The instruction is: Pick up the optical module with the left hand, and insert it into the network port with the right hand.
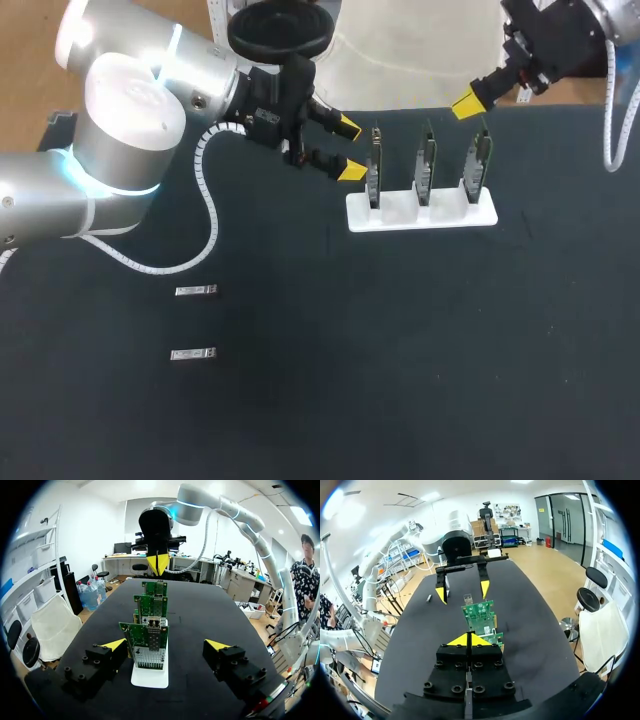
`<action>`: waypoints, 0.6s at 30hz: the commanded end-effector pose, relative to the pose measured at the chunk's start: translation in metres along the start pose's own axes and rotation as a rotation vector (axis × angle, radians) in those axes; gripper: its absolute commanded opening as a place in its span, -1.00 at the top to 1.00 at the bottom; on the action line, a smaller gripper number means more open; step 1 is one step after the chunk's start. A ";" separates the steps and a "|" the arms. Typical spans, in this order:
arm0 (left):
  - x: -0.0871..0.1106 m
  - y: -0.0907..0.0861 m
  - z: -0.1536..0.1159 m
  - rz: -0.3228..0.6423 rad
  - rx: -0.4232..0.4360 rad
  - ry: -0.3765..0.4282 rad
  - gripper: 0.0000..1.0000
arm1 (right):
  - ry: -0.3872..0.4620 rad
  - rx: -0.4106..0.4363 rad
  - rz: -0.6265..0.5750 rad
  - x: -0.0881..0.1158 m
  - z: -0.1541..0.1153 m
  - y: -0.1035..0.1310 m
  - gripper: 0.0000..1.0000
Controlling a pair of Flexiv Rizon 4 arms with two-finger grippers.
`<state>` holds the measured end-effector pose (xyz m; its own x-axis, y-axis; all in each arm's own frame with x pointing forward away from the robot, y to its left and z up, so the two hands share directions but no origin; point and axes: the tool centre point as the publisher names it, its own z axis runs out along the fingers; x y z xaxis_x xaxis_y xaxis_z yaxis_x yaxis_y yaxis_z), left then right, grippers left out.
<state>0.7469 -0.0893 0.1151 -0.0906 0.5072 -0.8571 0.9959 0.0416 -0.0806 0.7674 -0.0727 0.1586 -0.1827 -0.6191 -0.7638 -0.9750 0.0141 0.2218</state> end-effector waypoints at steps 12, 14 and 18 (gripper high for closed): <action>-0.001 0.001 0.000 -0.001 0.002 0.004 -1.00 | 0.019 0.019 0.006 0.006 0.010 0.002 1.00; -0.001 0.001 0.000 -0.001 0.002 0.004 -1.00 | 0.018 0.016 0.005 0.006 0.010 0.002 1.00; -0.001 0.001 0.000 -0.001 0.002 0.004 -1.00 | 0.021 0.012 0.006 0.006 0.012 0.000 1.00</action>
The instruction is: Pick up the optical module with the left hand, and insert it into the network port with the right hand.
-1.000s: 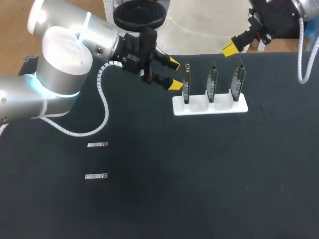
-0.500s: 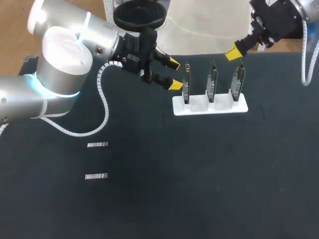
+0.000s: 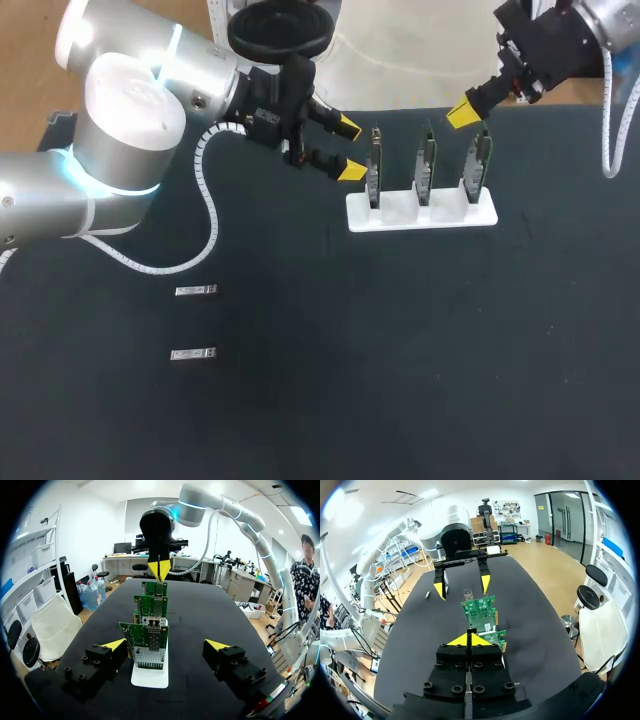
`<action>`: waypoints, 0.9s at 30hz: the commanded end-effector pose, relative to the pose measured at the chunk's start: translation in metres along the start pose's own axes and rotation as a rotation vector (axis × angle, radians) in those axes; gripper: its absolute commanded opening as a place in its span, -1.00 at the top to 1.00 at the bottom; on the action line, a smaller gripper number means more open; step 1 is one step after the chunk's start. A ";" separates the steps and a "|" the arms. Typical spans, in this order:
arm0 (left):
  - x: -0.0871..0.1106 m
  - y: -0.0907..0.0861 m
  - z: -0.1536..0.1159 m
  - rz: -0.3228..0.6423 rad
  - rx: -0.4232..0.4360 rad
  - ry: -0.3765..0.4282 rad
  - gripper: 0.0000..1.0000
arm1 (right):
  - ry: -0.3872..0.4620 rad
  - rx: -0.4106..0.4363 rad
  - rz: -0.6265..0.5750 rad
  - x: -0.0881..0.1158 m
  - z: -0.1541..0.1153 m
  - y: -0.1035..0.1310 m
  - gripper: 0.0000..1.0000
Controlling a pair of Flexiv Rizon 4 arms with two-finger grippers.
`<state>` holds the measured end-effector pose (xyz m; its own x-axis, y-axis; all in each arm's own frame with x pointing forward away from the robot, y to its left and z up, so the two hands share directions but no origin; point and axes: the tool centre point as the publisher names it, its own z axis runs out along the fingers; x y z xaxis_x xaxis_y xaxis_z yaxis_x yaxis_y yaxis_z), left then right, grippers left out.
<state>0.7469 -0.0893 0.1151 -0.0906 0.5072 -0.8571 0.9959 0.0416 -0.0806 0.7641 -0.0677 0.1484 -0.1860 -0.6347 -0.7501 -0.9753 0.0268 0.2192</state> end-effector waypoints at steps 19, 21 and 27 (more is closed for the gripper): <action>-0.001 0.001 0.000 -0.001 0.002 0.004 -1.00 | 0.011 0.019 0.003 -0.001 0.002 -0.002 -1.00; -0.001 0.001 0.000 -0.001 0.002 0.004 -1.00 | 0.011 0.019 0.003 -0.001 0.002 -0.002 -1.00; -0.007 0.007 -0.022 0.027 -0.057 -0.003 -1.00 | 0.011 0.019 0.003 -0.001 0.002 -0.002 -1.00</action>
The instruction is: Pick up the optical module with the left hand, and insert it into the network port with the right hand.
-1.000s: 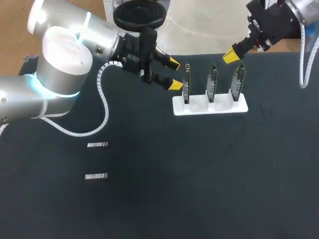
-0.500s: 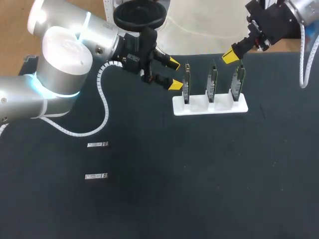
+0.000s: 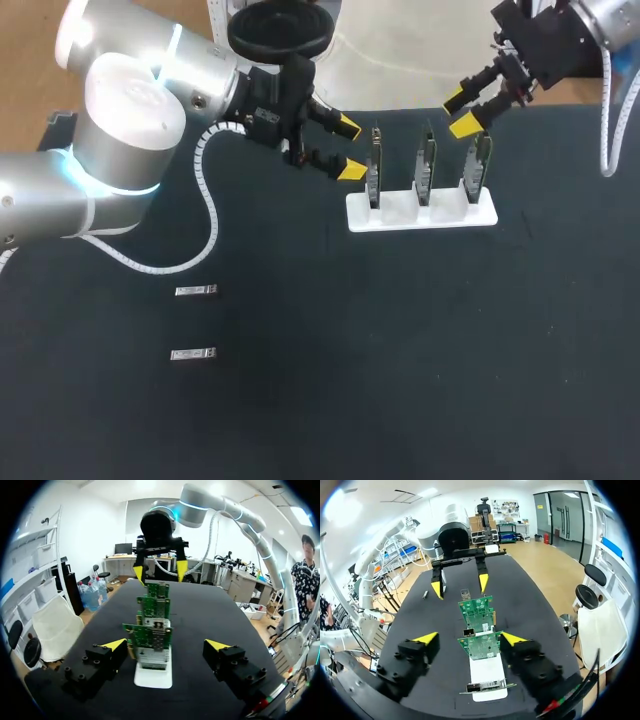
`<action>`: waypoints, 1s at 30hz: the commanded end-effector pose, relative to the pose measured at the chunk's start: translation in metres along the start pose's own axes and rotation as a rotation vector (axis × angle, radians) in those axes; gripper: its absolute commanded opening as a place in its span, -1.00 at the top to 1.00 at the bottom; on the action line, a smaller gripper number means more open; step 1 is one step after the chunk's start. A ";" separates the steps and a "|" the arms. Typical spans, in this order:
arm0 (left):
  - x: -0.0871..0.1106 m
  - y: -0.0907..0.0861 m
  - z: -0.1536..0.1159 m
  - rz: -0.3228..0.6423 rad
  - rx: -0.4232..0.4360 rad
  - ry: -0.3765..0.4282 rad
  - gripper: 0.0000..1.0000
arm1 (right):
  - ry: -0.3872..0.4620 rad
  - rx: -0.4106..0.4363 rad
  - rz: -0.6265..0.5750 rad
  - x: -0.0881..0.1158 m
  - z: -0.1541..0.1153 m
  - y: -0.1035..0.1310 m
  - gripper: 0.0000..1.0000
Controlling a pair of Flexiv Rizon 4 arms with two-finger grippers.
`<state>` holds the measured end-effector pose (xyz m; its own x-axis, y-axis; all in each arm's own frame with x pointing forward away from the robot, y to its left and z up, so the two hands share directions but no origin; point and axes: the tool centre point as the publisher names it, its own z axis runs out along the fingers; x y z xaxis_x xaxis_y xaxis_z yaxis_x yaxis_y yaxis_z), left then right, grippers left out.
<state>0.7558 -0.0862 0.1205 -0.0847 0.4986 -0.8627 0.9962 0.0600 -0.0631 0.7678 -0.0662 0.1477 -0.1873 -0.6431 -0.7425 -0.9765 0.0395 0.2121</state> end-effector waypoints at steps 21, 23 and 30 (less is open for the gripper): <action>0.077 -0.070 -0.148 0.110 -0.185 0.639 -1.00 | 0.000 0.004 0.000 0.000 0.000 0.001 -1.00; 0.090 -0.079 -0.159 0.108 -0.203 0.703 -1.00 | 0.000 0.004 0.000 0.000 0.000 0.001 -1.00; 0.134 -0.111 -0.185 0.084 -0.192 0.859 -1.00 | 0.000 0.004 0.000 0.000 0.000 0.001 -1.00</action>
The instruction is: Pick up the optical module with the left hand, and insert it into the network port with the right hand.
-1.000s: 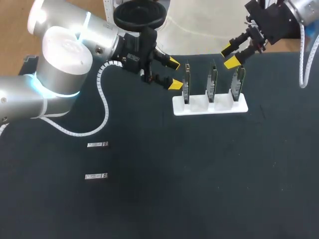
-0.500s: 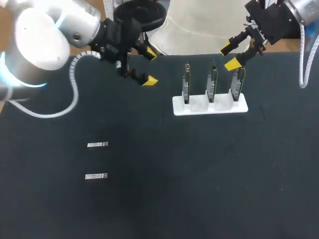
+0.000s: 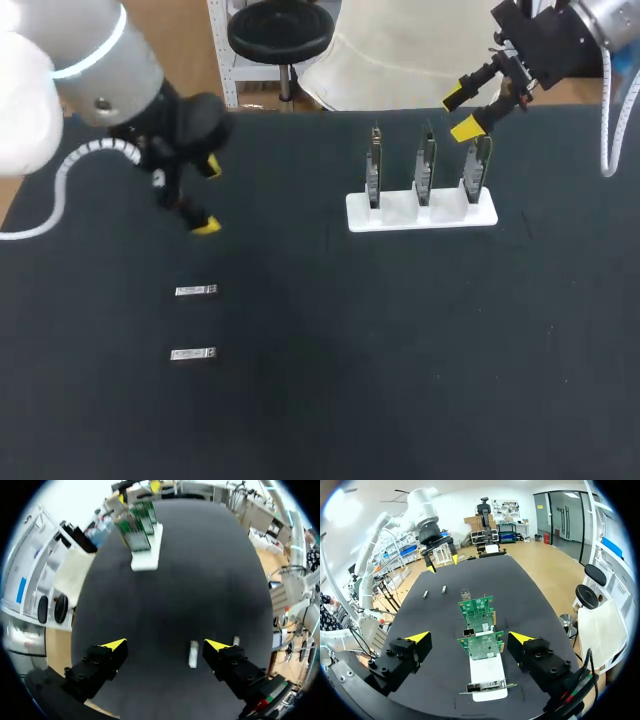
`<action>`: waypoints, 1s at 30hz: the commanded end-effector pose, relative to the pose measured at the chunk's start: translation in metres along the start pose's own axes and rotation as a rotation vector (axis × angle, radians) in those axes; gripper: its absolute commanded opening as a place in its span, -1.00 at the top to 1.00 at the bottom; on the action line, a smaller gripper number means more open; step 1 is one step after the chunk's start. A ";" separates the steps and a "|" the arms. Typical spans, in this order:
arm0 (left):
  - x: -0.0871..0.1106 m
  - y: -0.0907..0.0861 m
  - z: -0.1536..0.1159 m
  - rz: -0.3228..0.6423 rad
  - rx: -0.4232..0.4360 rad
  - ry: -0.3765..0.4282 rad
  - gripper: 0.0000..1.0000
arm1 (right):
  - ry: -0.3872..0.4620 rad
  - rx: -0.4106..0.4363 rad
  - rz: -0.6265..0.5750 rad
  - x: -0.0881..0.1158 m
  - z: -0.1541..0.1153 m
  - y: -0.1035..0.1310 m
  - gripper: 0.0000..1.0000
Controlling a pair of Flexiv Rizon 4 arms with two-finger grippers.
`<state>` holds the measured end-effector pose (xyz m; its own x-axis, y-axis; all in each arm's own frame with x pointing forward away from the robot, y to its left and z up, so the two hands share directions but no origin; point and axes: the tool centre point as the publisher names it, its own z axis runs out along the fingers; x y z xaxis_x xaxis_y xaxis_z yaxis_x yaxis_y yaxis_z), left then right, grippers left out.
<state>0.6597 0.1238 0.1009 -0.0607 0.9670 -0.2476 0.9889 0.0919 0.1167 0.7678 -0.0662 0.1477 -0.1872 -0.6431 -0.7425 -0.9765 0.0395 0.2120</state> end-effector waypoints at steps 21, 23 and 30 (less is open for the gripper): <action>0.058 -0.054 0.047 0.046 0.067 0.110 -1.00 | 0.000 0.004 0.000 0.000 0.000 0.001 -1.00; 0.060 -0.055 0.053 0.034 0.072 0.123 -1.00 | 0.000 0.004 0.000 0.000 0.000 0.001 -1.00; 0.056 -0.061 0.064 0.043 0.084 0.149 -1.00 | 0.000 0.004 0.000 0.000 0.000 0.001 -1.00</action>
<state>0.6019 0.1619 0.0213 -0.0278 0.9929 -0.1154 0.9985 0.0330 0.0426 0.7677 -0.0662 0.1477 -0.1872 -0.6432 -0.7425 -0.9765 0.0396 0.2119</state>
